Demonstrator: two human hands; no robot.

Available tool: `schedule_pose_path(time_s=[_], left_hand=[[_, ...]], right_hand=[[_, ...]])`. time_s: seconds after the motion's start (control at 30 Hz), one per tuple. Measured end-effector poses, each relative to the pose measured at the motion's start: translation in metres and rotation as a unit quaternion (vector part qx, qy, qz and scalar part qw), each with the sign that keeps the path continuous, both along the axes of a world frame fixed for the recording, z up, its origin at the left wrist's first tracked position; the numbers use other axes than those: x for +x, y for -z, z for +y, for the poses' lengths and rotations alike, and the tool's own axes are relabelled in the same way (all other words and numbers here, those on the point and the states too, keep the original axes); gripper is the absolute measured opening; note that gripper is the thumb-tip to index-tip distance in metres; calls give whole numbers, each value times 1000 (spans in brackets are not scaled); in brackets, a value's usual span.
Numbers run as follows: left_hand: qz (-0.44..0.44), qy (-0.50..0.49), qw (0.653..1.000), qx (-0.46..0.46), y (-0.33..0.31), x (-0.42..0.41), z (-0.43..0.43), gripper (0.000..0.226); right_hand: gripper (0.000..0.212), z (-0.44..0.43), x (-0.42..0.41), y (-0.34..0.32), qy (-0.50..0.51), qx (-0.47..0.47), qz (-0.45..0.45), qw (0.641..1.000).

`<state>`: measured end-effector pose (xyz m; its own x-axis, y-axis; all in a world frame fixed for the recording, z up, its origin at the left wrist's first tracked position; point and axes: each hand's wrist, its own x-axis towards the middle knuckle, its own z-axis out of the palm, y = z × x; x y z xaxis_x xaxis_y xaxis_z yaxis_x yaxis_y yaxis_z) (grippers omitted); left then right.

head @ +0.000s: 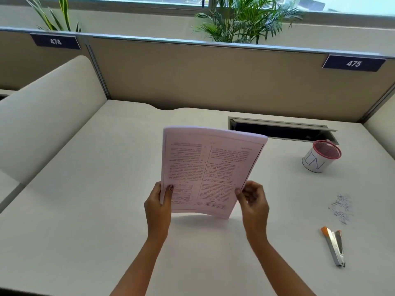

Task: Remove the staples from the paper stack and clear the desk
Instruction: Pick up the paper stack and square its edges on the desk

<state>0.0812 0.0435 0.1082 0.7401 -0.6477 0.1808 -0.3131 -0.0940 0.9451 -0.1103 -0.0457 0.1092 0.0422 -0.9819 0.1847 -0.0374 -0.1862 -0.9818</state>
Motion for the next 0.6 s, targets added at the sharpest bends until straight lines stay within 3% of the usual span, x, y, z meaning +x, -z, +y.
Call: schedule_pose_path(time_s=[0.23,0.47,0.6], left_hand=[[-137,44,989,-14,-30,30,-4,20],[-280,84,956,-37,-56,56,-8,14],[-335,120,933,-58,-68,64,-11,14]], right_hand=[[37,-29,-15,-50,-45,-79,21,996],[46,-43,-35,-80,-79,-164,20,983],[36,-55,-51,-95,-121,-245,140,952]])
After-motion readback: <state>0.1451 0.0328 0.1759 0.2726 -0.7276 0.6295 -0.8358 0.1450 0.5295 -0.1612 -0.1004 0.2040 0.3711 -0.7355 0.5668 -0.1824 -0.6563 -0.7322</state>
